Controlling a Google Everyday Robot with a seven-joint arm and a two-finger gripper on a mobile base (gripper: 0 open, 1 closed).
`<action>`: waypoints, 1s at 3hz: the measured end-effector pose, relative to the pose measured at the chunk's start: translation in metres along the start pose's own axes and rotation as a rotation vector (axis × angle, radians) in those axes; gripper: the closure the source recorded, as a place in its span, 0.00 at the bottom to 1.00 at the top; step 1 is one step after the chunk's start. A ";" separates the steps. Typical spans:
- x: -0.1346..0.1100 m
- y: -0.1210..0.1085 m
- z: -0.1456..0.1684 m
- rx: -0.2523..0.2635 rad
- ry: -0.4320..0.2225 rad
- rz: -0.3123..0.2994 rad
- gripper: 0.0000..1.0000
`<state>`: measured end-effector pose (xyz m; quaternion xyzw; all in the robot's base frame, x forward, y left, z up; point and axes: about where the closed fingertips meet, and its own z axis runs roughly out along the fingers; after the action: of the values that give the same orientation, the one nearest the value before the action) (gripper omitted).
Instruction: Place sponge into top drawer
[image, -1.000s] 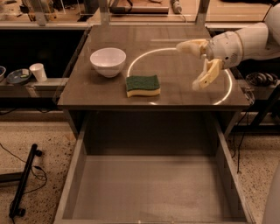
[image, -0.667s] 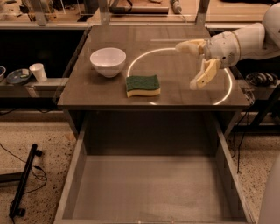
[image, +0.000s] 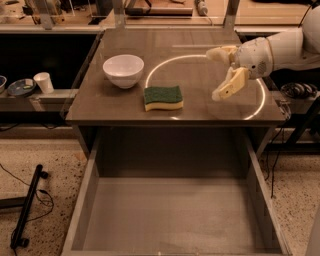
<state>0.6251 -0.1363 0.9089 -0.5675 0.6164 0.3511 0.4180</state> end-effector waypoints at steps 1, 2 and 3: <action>0.000 0.000 0.001 -0.001 -0.001 -0.001 0.00; -0.010 -0.004 0.029 -0.041 -0.034 -0.016 0.00; -0.019 -0.010 0.054 -0.077 -0.055 -0.027 0.00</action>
Offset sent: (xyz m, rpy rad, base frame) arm 0.0129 0.0554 -0.0018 0.0644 -0.0055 0.0887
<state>0.6411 -0.0806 0.9052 -0.5817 0.5830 0.3844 0.4172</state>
